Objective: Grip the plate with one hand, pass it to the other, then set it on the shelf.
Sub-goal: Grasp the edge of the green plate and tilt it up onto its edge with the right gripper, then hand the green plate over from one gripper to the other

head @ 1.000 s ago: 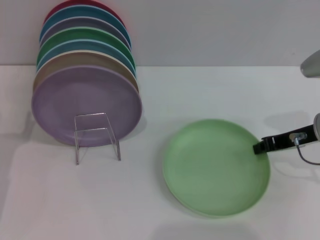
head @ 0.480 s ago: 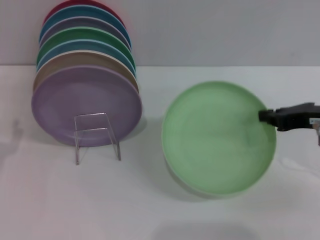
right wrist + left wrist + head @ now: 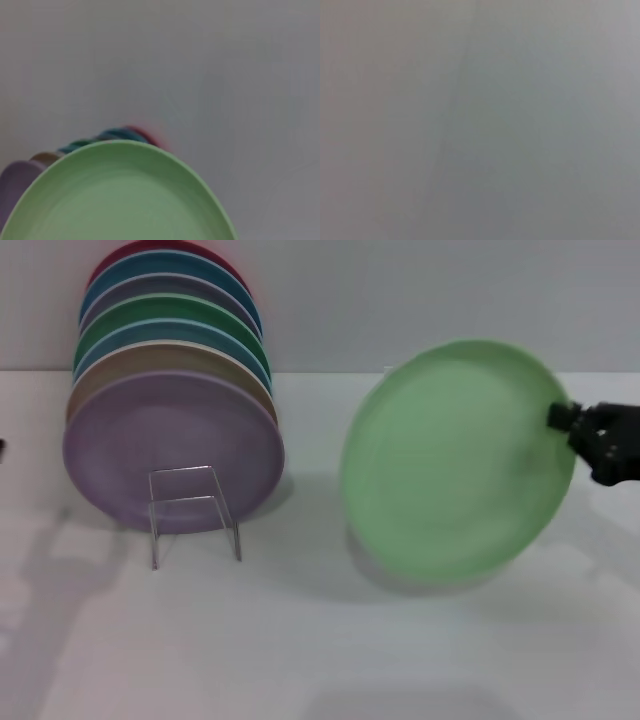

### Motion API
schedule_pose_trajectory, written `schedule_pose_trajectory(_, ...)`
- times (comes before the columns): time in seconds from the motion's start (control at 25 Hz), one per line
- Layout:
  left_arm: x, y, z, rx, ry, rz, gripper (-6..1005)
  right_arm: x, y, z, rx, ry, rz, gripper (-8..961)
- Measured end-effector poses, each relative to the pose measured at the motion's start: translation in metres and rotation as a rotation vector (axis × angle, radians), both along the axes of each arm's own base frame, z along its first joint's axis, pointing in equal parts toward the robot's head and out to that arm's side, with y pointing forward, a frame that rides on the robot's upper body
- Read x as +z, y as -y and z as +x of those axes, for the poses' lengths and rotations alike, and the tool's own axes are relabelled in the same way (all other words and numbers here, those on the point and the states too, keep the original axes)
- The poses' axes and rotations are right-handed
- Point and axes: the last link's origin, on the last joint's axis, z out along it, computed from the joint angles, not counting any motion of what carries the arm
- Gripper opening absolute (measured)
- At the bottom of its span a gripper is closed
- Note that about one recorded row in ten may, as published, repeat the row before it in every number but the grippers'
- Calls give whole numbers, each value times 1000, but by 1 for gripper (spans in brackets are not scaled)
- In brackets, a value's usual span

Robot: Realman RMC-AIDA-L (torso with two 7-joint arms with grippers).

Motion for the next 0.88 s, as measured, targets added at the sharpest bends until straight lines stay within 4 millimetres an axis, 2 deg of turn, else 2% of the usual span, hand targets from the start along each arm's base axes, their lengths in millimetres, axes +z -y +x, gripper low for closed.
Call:
schedule_pose_trajectory(0.04,0,0,0,0,0,0,762,1,3,6,42,-11,66,22)
schedule_pose_trajectory(0.12,-8,5,4,-28,21,-54,761,2,5,8,61,-14,92,22)
schedule_pose_trajectory(0.2,-25,14,18,-96,30,-127,761,-1,9,12,93,-14,138,22)
schedule_pose_trajectory(0.28,-31,17,22,-109,13,-136,761,-4,12,16,115,-26,193,22)
schedule_pose_trajectory(0.44,-45,23,33,-115,-50,-132,761,-19,21,26,130,-30,275,22)
schedule_pose_trajectory(0.68,-53,21,38,-116,-68,-166,761,-40,24,24,147,-4,325,21)
schedule_pose_trajectory(0.8,-57,20,40,-126,-76,-188,760,-52,23,18,161,7,368,21)
schedule_pose_trajectory(0.84,-59,19,41,-129,-83,-200,760,-63,25,11,175,22,390,21)
schedule_pose_trajectory(0.88,-60,18,41,-129,-85,-205,760,-63,25,11,175,22,390,21)
